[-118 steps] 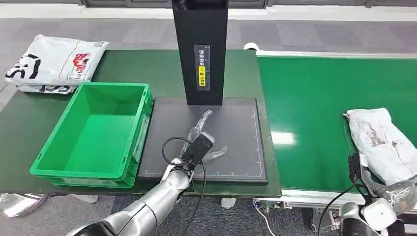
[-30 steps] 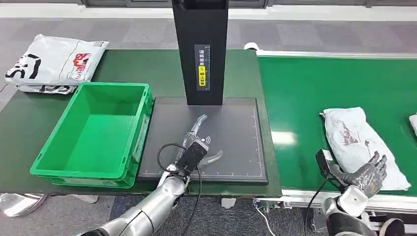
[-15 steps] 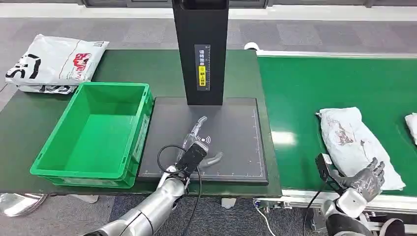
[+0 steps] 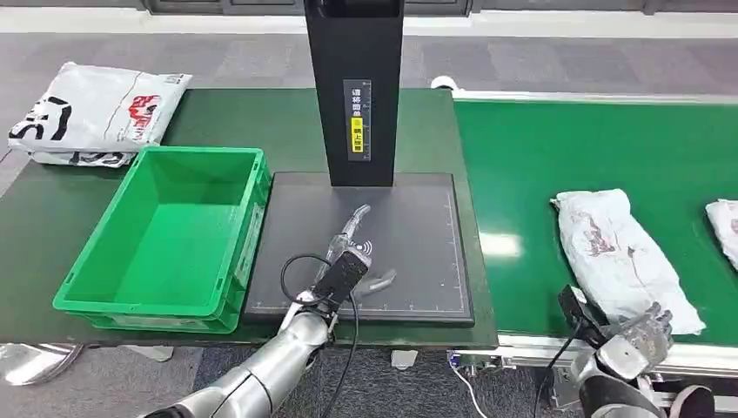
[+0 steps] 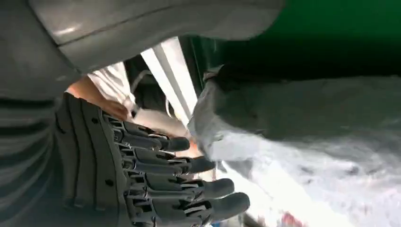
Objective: Moved the parcel from conveyor to table for the left to box.
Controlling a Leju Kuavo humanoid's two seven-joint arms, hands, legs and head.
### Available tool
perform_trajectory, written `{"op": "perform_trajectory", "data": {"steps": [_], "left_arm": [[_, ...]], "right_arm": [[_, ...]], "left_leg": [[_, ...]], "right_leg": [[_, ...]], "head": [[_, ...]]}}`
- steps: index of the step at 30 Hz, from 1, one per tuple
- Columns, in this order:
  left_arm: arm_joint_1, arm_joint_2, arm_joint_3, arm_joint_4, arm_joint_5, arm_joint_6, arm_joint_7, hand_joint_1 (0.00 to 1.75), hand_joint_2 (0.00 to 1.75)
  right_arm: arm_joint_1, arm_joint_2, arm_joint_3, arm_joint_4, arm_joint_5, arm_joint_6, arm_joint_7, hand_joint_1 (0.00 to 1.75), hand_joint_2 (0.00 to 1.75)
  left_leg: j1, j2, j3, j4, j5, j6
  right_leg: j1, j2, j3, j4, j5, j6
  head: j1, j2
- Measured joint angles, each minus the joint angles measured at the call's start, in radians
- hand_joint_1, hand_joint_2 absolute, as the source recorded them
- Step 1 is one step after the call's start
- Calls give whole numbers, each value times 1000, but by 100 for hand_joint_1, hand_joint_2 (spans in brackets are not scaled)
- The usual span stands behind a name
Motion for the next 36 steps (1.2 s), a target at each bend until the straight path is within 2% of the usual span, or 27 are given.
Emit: {"op": "perform_trajectory", "data": {"steps": [5, 18, 36], "left_arm": [[-33, -16, 0, 13, -5, -13, 18, 0, 175], [-47, -35, 0, 35, -10, -23, 28, 0, 175], [-47, -40, 0, 37, -10, -23, 29, 0, 175]], "right_arm": [[-10, -2, -42, 15, -8, 41, 4, 175, 175], [5, -4, -132, 18, 15, -123, -89, 175, 175], [11, -2, -150, 18, 16, -133, -98, 175, 175]], "left_leg": [[0, -2, 2, 0, 0, 2], [0, -1, 2, 1, 0, 2], [0, -1, 1, 1, 0, 2]], "right_leg": [[0, -2, 5, -1, 0, 2], [0, -1, 4, -1, 1, 2], [0, -1, 4, -1, 1, 2]], "head": [[0, 0], [0, 0], [0, 0]]}}
